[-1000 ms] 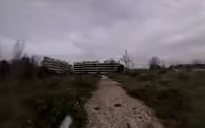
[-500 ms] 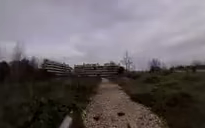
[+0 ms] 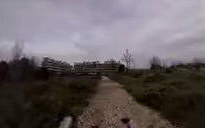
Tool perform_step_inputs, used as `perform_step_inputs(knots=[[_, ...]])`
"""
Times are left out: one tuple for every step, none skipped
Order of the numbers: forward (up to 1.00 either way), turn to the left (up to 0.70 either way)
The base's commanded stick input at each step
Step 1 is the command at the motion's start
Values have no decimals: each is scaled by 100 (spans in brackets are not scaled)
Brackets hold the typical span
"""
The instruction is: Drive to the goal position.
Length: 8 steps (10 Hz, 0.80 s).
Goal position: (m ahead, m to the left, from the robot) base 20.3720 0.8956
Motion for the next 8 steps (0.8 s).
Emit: perform_step_inputs(knots=[[50,0],[50,0],[50,0],[50,0],[50,0],[50,0],[50,0],[50,0]])
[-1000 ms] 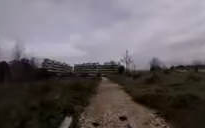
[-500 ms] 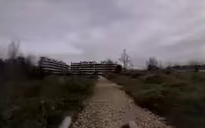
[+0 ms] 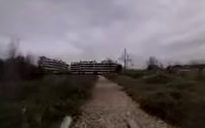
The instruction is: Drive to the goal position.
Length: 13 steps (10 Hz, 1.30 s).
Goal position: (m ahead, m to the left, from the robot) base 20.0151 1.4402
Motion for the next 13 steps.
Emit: perform_step_inputs(knots=[[50,0],[50,0],[50,0],[50,0],[50,-25],[50,-50],[50,-43],[50,-24],[50,-3],[50,0],[50,0],[50,0],[50,0]])
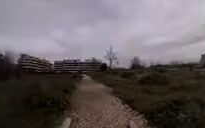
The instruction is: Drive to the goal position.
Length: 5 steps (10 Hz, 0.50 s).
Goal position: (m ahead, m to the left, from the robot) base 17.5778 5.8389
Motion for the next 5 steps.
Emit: perform_step_inputs(knots=[[50,-13],[50,-42],[50,-27],[50,-8],[50,0]])
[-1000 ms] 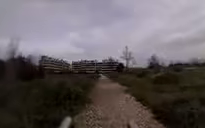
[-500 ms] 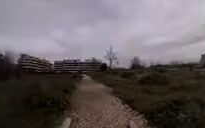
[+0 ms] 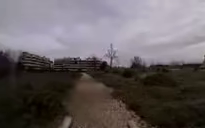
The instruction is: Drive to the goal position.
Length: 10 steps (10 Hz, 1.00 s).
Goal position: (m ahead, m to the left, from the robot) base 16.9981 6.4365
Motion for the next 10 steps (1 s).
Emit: perform_step_inputs(knots=[[50,0],[50,0],[50,0],[50,0],[50,3],[50,21],[50,50],[50,50],[50,50],[50,42]])
